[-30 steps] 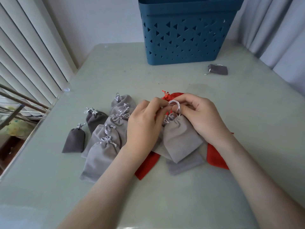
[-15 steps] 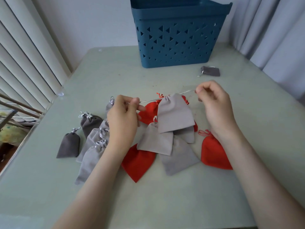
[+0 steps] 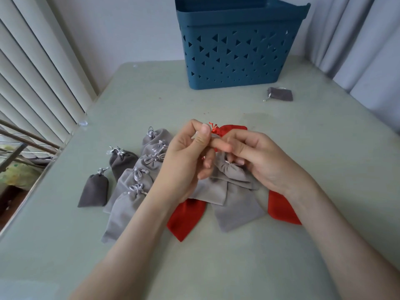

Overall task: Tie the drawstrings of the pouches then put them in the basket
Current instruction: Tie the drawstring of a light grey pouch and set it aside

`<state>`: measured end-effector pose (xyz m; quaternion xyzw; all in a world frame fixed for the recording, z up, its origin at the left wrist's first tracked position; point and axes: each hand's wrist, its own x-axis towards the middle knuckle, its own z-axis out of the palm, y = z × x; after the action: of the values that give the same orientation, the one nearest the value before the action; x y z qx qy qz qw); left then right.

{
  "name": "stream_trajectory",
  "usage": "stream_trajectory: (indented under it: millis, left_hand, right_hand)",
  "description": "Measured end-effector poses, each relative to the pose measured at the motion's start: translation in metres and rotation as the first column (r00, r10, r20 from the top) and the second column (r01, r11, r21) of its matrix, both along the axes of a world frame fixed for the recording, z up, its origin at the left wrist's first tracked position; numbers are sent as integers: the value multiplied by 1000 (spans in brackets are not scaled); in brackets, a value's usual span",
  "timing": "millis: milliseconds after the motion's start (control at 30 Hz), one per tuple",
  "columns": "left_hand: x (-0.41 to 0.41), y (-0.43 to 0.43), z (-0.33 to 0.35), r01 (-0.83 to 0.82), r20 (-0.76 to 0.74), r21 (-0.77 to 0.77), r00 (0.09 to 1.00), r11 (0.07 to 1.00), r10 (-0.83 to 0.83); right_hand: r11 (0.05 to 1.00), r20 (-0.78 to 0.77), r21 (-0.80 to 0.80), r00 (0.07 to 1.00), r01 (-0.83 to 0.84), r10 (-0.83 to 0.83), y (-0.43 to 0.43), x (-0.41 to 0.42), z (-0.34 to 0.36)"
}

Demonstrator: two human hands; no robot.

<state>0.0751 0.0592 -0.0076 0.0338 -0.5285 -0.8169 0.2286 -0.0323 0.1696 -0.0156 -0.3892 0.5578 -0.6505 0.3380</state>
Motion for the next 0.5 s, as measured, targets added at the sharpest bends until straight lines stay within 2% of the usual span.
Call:
stream_trajectory:
  millis: [133,300,500]
  left_hand:
    - [-1,-3,-5,-24,-18,-74,1000,997,23]
    - [2,-6,-4,-70,-22,-251,998,965,66]
    - [-2,-6,-12,-185,60,-493,968,850,246]
  right_hand:
    - [1000,-47,2,999,0,0,1,2,1]
    - [1000,-70,-8,997,-29,28,3,3,1]
    - [998,-72,-64,997,27,-31,2,2,0]
